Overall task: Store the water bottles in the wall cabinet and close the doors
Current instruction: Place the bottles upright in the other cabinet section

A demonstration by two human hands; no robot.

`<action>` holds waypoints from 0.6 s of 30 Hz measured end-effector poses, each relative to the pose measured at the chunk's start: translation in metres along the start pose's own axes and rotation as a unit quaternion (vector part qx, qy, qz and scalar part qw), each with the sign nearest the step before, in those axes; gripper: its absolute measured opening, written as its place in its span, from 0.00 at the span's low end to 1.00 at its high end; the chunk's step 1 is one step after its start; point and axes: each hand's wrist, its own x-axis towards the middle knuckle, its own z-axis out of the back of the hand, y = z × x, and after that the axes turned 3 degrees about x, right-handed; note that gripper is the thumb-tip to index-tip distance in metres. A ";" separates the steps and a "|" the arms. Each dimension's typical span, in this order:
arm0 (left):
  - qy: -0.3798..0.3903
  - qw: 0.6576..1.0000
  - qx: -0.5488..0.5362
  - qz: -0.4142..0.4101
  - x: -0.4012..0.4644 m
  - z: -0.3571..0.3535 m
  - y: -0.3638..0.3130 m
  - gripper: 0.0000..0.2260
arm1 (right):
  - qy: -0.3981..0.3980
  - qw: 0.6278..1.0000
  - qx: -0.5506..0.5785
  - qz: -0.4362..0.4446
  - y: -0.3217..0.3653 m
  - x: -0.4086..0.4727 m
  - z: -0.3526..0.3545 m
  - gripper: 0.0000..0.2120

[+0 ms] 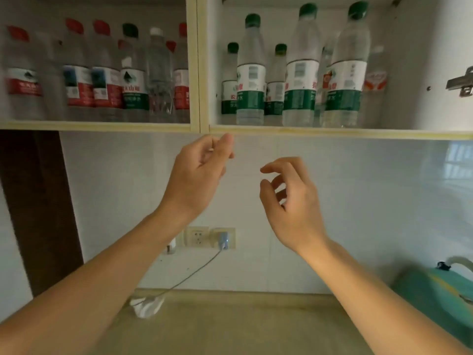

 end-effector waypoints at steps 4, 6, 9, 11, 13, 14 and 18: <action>-0.006 0.997 0.001 0.083 -0.061 0.020 0.053 0.19 | 0.057 0.992 0.034 -0.103 -0.009 -0.067 -0.036 0.07; -0.020 0.989 0.005 0.143 -0.094 0.030 0.086 0.19 | 0.100 0.981 0.041 -0.164 -0.015 -0.100 -0.056 0.07; -0.028 0.976 0.015 0.214 -0.153 0.049 0.131 0.20 | 0.164 0.958 0.031 -0.233 -0.022 -0.152 -0.081 0.08; -0.020 0.960 0.050 0.276 -0.197 0.064 0.163 0.20 | 0.220 0.939 0.019 -0.266 -0.026 -0.188 -0.102 0.10; -0.004 0.943 0.079 0.324 -0.237 0.078 0.192 0.21 | 0.260 0.918 0.006 -0.298 -0.026 -0.220 -0.113 0.11; 0.010 0.930 0.103 0.354 -0.258 0.085 0.204 0.20 | 0.283 0.906 0.006 -0.316 -0.025 -0.237 -0.119 0.11; 0.026 0.870 0.182 0.457 -0.345 0.118 0.249 0.12 | 0.360 0.849 0.026 -0.385 -0.009 -0.309 -0.152 0.14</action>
